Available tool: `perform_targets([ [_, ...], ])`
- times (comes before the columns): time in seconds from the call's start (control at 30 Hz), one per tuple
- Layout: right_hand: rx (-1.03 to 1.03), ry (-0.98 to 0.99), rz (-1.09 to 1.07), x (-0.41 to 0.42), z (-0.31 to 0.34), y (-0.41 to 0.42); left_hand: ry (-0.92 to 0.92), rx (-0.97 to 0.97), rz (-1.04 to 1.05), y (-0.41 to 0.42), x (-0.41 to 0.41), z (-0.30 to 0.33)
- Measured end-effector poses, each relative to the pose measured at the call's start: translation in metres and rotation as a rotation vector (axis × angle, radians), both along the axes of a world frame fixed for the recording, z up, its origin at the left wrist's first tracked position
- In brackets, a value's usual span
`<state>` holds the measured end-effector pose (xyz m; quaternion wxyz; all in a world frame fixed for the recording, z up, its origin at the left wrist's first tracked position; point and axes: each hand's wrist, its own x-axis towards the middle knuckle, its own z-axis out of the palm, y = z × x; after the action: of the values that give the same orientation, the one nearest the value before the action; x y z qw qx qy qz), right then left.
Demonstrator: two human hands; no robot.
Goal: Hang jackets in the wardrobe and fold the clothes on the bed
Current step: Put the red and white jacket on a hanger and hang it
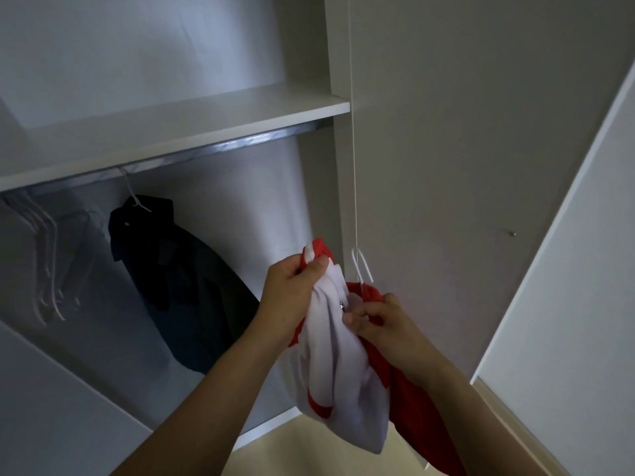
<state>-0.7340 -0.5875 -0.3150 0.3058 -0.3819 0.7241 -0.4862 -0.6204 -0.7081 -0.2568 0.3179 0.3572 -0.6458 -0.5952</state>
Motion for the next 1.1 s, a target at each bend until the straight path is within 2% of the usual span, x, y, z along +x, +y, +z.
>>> perform_targets([
  [0.17,-0.025,-0.062,0.049,0.005,0.001,-0.007,-0.023,-0.036,-0.012,0.0,0.002,-0.003],
  [0.27,-0.024,-0.313,0.008,0.007,0.003,-0.015,-0.038,-0.056,-0.011,-0.001,0.005,-0.006],
  [0.37,0.042,-0.402,0.055,0.008,0.007,-0.023,-0.046,-0.05,0.005,-0.001,0.008,-0.008],
  [0.5,0.003,-0.687,0.013,0.008,0.009,-0.028,-0.058,-0.044,0.016,-0.001,0.008,-0.009],
  [0.6,0.028,-0.768,0.009,0.004,0.013,-0.03,-0.051,-0.052,0.005,-0.001,0.006,-0.008],
  [0.77,0.01,-0.715,-0.075,0.001,0.005,-0.035,-0.041,-0.07,0.048,-0.005,0.008,-0.008],
  [0.87,-0.038,-0.599,-0.289,-0.009,-0.003,-0.039,-0.06,-0.083,0.119,-0.007,0.014,-0.009],
  [1.0,-0.074,-0.418,-0.512,-0.031,-0.014,-0.045,0.147,0.015,0.389,-0.028,0.041,-0.001],
  [1.03,-0.086,-0.384,-0.51,-0.033,-0.011,-0.046,0.125,-0.027,0.468,-0.036,0.052,0.001],
  [1.07,-0.103,-0.357,-0.465,-0.033,-0.005,-0.046,-0.002,-0.145,0.55,-0.042,0.064,0.001],
  [1.1,-0.121,-0.318,-0.392,-0.031,0.003,-0.047,-0.215,-0.329,0.619,-0.048,0.073,-0.002],
])
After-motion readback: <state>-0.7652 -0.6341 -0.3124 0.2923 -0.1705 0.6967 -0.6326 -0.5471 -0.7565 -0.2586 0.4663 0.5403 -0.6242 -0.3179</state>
